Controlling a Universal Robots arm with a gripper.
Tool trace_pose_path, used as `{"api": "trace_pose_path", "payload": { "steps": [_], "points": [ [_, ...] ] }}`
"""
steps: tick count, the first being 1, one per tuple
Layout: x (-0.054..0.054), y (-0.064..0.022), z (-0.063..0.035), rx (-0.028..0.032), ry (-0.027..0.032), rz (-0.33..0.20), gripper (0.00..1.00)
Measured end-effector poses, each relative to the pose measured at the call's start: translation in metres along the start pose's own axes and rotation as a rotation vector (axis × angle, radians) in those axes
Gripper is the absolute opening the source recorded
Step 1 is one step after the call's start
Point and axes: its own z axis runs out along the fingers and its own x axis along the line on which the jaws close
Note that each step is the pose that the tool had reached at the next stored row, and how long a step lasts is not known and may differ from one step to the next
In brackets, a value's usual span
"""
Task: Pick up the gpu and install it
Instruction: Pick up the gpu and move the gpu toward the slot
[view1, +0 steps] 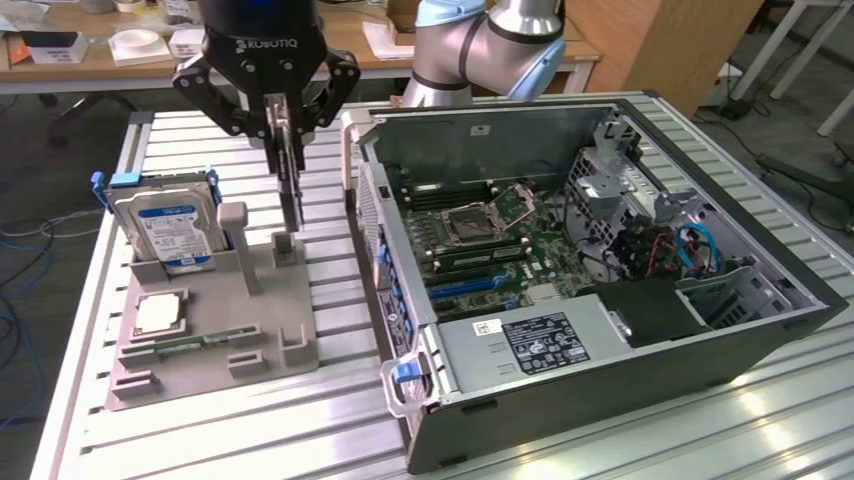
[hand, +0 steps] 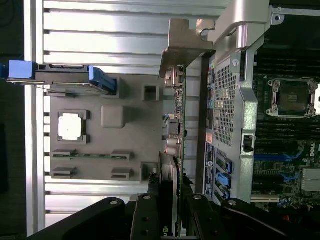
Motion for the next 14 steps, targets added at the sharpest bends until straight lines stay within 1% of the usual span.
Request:
{"api": "trace_pose_path", "payload": {
  "steps": [14],
  "points": [
    [-0.004, 0.0, 0.0001, -0.0001, 0.0, 0.0, 0.27]
  ]
}}
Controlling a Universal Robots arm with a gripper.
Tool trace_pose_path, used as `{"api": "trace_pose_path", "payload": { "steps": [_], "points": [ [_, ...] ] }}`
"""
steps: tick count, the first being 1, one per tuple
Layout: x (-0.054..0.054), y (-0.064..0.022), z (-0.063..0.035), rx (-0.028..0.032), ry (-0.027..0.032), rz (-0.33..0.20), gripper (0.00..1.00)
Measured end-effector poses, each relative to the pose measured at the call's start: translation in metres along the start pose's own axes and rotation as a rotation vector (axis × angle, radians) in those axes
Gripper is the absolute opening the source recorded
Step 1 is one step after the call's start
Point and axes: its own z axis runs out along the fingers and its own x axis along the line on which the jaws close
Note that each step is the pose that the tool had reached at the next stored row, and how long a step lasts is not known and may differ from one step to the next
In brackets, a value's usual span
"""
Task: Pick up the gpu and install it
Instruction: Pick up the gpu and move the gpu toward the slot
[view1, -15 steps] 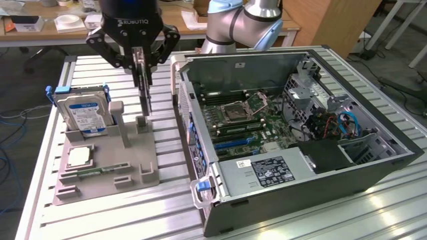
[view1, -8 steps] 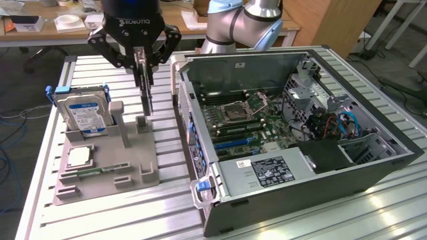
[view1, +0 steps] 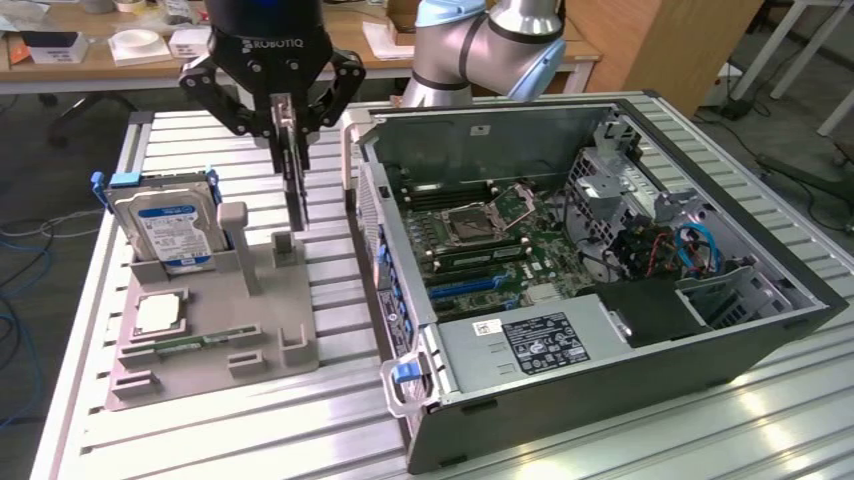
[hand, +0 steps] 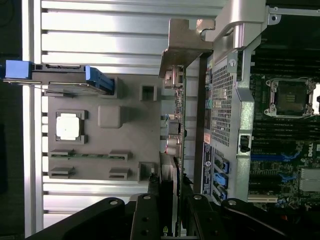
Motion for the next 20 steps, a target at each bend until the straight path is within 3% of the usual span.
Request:
{"api": "trace_pose_path", "payload": {
  "steps": [20],
  "points": [
    [-0.0049, 0.0, 0.0001, 0.0, 0.0, 0.0, 0.27]
  ]
}}
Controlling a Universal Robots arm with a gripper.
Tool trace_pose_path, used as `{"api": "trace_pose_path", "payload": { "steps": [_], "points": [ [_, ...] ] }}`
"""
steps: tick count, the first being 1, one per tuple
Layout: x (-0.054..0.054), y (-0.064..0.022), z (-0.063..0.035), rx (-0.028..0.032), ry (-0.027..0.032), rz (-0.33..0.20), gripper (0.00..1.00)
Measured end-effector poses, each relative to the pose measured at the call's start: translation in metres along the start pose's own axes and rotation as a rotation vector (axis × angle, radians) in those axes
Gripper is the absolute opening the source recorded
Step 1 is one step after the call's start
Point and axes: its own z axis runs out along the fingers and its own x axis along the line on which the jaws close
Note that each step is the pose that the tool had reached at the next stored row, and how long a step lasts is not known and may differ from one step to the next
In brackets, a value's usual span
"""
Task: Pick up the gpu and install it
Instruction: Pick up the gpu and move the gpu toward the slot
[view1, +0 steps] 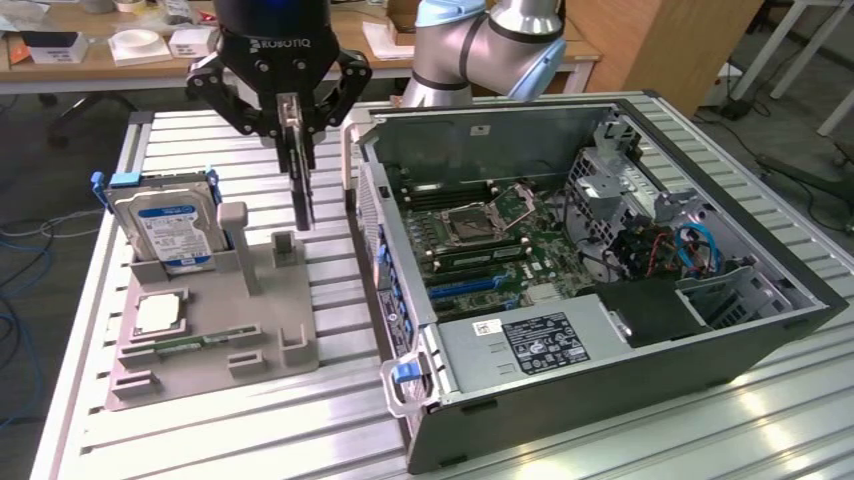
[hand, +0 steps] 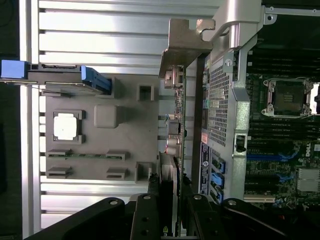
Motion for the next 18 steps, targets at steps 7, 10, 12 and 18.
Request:
{"api": "trace_pose_path", "payload": {
  "steps": [7, 10, 12, 18],
  "points": [
    [-0.002, 0.0, 0.0, 0.0, 0.0, 0.0, 0.27],
    [-0.0027, 0.0, 0.0, 0.0, 0.0, 0.0, 0.27],
    [-0.0033, 0.0, 0.0001, 0.0, -0.0001, 0.0, 0.27],
    [-0.005, 0.0, 0.0001, 0.0, 0.0, 0.0, 0.27]
  ]
}}
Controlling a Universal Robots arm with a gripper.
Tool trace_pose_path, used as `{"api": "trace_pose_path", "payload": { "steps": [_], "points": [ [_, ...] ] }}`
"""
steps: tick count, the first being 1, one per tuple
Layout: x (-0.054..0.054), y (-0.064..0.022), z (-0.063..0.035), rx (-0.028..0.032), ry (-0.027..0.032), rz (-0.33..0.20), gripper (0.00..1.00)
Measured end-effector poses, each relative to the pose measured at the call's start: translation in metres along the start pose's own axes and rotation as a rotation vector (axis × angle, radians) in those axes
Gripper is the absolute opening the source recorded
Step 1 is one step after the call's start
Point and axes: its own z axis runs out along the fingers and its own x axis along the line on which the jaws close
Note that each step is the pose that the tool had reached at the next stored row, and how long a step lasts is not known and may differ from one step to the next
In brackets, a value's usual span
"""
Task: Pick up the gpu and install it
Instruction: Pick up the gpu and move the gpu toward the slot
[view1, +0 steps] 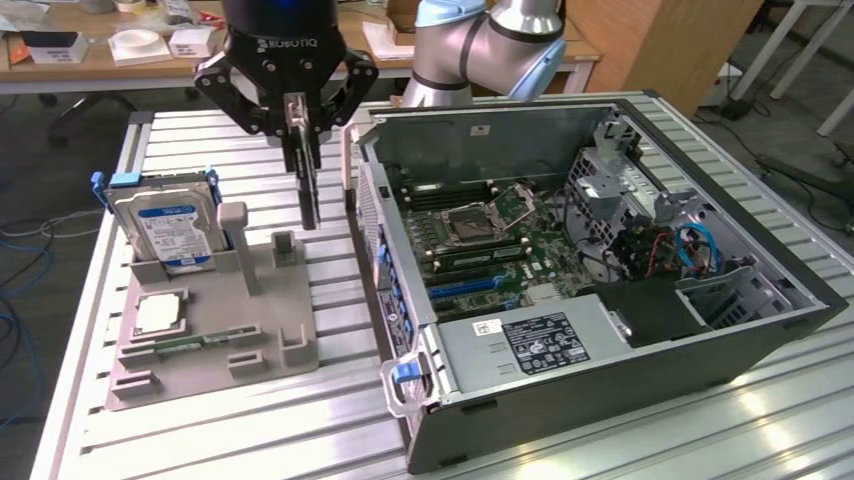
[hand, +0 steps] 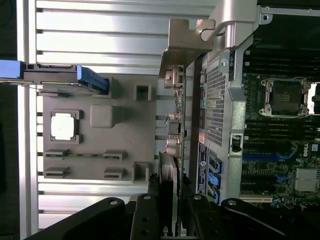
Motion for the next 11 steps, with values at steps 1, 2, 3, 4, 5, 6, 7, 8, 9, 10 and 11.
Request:
{"api": "trace_pose_path", "payload": {
  "steps": [1, 2, 3, 4, 5, 6, 7, 8, 9, 10, 11],
  "points": [
    [-0.0003, 0.0, 0.0, 0.0001, 0.0001, 0.0, 0.27],
    [-0.0006, 0.0, 0.0, 0.0, 0.0, 0.0, 0.27],
    [-0.0009, 0.0, 0.0, 0.0, 0.0, 0.0, 0.27],
    [-0.0012, 0.0, 0.0, 0.0, 0.0, 0.0, 0.27],
    [-0.0014, 0.0, 0.0, 0.0, 0.0, 0.0, 0.27],
    [-0.0017, 0.0, 0.0, 0.0, 0.0, 0.0, 0.27],
    [-0.002, 0.0, 0.0, 0.0, 0.0, 0.0, 0.27],
    [-0.0022, 0.0, 0.0, 0.0, 0.0, 0.0, 0.27],
    [-0.0025, 0.0, 0.0, 0.0, 0.0, 0.0, 0.27],
    [-0.0027, 0.0, 0.0001, 0.0, 0.0, 0.0, 0.27],
    [-0.0029, 0.0, 0.0001, 0.0, 0.0, 0.0, 0.27]
  ]
}}
